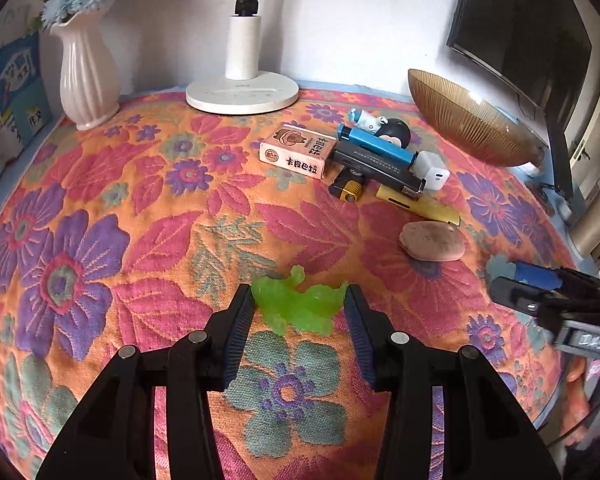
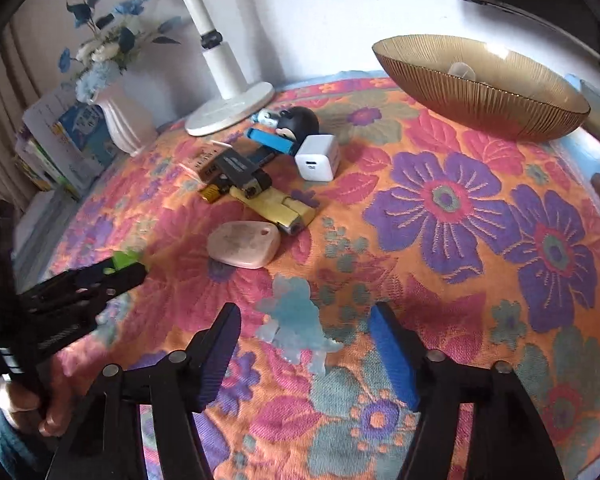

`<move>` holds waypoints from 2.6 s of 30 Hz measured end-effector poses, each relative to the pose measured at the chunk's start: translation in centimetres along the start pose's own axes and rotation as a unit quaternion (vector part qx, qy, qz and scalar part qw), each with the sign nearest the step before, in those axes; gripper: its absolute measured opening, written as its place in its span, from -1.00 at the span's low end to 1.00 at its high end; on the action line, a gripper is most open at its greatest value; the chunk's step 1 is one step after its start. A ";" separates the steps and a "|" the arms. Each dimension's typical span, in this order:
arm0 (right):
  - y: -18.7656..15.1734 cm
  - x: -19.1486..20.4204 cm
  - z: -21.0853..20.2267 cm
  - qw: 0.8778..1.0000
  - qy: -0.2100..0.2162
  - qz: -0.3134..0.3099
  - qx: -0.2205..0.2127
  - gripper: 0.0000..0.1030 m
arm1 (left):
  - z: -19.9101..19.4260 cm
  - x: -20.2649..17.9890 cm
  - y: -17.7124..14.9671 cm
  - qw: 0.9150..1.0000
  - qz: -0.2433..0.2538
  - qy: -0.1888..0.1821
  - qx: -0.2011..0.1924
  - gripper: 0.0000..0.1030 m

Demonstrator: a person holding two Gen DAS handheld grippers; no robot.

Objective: Organize rigid objects
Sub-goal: 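Carry both toys over the amber bowl and open both tools to drop them, then move both open tools back to the pile of items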

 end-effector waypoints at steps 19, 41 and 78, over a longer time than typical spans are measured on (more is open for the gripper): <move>7.8 -10.7 -6.6 0.987 -0.043 0.100 -0.120 -0.27 | -1.6 -11.5 11.1 0.987 0.145 -0.027 -0.059 -0.16; 18.1 -19.7 -1.7 0.979 -0.116 0.155 -0.070 -0.16 | 11.2 -19.3 23.1 0.986 0.145 -0.076 -0.015 0.35; 4.7 -1.1 3.3 0.997 -0.048 -0.052 -0.033 0.73 | 0.9 6.6 3.9 0.995 -0.077 0.059 -0.023 0.62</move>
Point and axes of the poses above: each gripper's, at about its wrist camera, not at the fingertips, and z roughly the way its jaws point, x to its left, y to its top, the point moved 1 cm from there along z, roughly the way its jaws point, and after that the axes turned 14 degrees about -y, right-handed, at the moved point
